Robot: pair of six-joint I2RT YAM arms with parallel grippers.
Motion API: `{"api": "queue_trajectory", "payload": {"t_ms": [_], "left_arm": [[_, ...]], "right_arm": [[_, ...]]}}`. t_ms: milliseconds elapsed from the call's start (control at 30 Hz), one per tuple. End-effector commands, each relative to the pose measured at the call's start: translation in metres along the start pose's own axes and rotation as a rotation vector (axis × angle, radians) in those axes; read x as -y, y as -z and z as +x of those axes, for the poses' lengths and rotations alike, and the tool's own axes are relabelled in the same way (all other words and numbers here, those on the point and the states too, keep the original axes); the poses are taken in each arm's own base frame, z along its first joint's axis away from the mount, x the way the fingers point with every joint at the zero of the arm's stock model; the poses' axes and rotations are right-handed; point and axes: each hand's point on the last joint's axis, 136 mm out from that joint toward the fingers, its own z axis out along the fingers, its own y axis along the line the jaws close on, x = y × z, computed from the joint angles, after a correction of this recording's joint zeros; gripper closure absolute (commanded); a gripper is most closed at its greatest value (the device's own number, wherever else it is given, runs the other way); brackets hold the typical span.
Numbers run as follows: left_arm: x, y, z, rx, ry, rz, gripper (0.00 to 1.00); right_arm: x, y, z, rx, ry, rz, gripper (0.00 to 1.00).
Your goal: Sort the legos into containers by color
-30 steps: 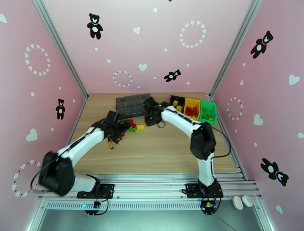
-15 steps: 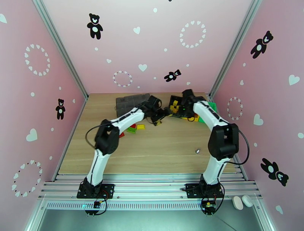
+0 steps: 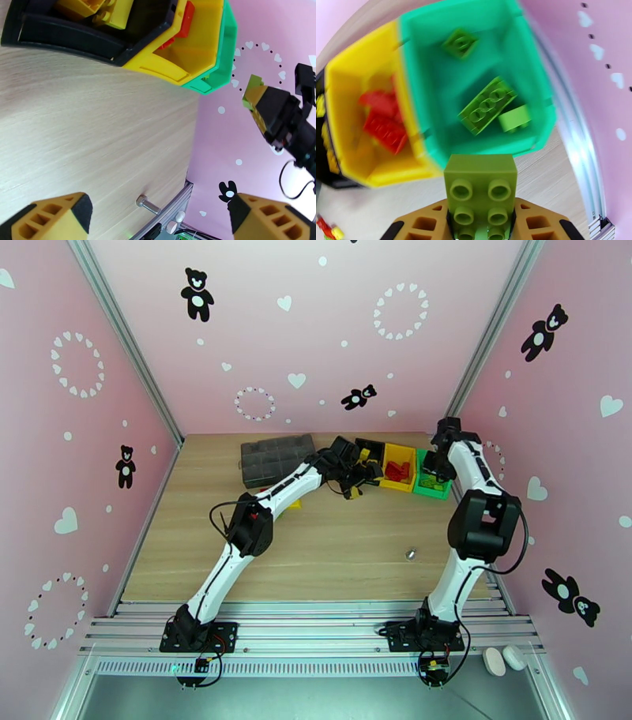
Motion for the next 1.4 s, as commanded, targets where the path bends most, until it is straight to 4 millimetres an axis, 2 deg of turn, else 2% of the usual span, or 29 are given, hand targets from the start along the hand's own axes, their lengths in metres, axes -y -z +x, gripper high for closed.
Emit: {"api": "queue_trajectory", "payload": {"t_ms": [0,233,333,400,600,767,867,933,1067,1267,1367], "left_arm": [[-0.002,0.005,0.005,-0.012,0.006,-0.019,0.03],[-0.010,0.025,-0.003,0.046,-0.003,-0.087,0.02],[-0.015,0.039,-0.008,0.089,-0.010,-0.119,0.02],[-0.018,0.050,-0.011,0.116,-0.012,-0.139,0.02],[-0.029,0.087,-0.019,0.219,-0.018,-0.207,0.03],[-0.050,0.126,-0.022,0.335,-0.027,-0.326,0.02],[-0.073,0.156,-0.022,0.415,0.013,-0.413,0.02],[-0.091,0.176,-0.018,0.465,0.055,-0.456,0.02],[-0.126,0.206,-0.006,0.517,0.133,-0.509,0.02],[-0.172,0.246,0.015,0.570,0.246,-0.558,0.02],[-0.193,0.265,0.025,0.603,0.313,-0.561,0.01]], "right_arm": [[0.005,-0.014,-0.003,-0.045,-0.012,0.041,0.80],[0.000,-0.034,-0.022,-0.063,-0.003,0.035,0.69],[-0.002,-0.038,-0.025,-0.072,-0.001,0.023,0.53],[-0.005,-0.036,-0.024,-0.079,0.001,0.007,0.47],[-0.014,-0.019,-0.019,-0.055,0.009,-0.049,0.42],[-0.038,0.012,-0.007,0.001,0.052,-0.119,0.39],[-0.062,0.031,0.012,0.026,0.098,-0.180,0.36],[-0.087,0.042,0.028,0.034,0.164,-0.222,0.36],[-0.128,0.048,0.065,0.005,0.265,-0.273,0.35],[-0.207,0.068,0.132,-0.019,0.490,-0.415,0.35],[-0.251,0.079,0.177,-0.059,0.632,-0.512,0.35]]}}
